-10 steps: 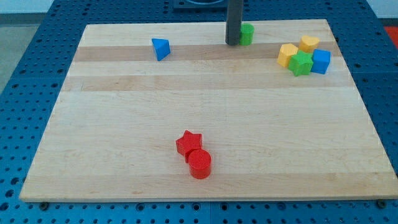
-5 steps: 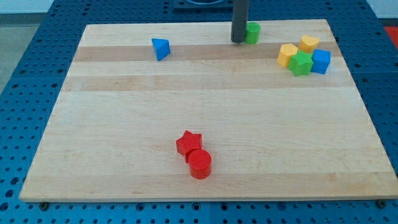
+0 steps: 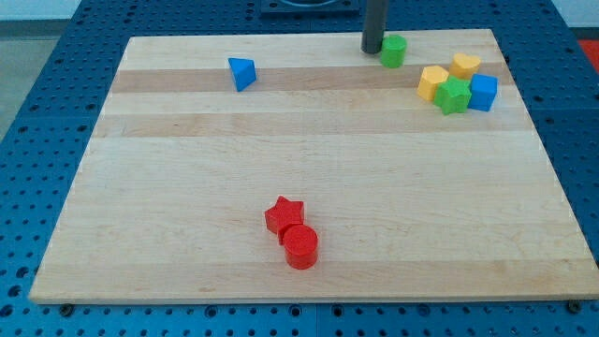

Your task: Push the green circle to the yellow heart

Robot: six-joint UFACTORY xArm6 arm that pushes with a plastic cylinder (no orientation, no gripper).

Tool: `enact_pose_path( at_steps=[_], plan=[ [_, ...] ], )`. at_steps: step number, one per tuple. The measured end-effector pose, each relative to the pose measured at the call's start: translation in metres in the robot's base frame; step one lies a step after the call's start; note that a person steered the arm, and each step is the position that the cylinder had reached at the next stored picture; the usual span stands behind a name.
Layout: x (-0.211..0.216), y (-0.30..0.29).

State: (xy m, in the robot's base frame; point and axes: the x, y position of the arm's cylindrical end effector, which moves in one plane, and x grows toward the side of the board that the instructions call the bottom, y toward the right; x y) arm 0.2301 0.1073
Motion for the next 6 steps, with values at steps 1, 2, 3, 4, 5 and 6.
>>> enact_pose_path(
  at_steps=[1,2,3,4,5,6],
  plan=[
    [0.000,0.030],
    [0.000,0.068],
    [0.000,0.090],
    [0.000,0.084],
    [0.000,0.061],
    [0.000,0.055]
  ],
)
